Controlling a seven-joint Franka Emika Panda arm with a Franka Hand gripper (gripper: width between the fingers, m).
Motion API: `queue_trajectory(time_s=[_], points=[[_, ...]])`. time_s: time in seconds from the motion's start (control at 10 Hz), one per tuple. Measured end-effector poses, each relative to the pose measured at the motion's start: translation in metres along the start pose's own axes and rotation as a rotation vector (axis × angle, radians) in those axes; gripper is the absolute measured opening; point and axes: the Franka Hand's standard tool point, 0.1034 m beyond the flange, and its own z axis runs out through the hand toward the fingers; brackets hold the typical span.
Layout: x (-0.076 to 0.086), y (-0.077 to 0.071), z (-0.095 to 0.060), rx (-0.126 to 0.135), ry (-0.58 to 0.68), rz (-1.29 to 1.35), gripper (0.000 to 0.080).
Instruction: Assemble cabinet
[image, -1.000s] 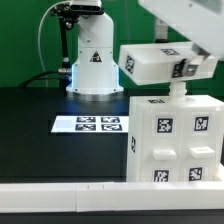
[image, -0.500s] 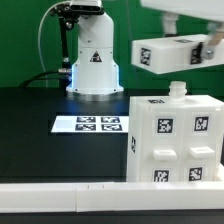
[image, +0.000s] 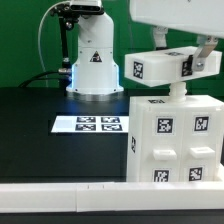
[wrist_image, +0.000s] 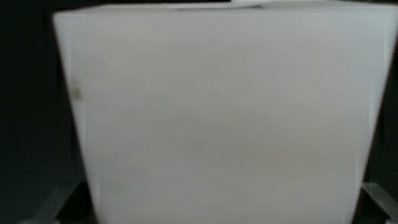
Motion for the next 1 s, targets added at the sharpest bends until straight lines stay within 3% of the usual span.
queue_trajectory(time_s=[0.2,0.5,0.8,1.0], points=[[-0.004,-0.001,0.004,-0.005,0.004,0.004,0.0557],[-0.007,-0.009,0.005,0.012,0.020,0.022,0.0557],[-0.010,-0.014,0.015,-0.001,0.030,0.030,0.0557],[-0.008,-0.016,0.017,0.008,0.038,0.029,0.0557]])
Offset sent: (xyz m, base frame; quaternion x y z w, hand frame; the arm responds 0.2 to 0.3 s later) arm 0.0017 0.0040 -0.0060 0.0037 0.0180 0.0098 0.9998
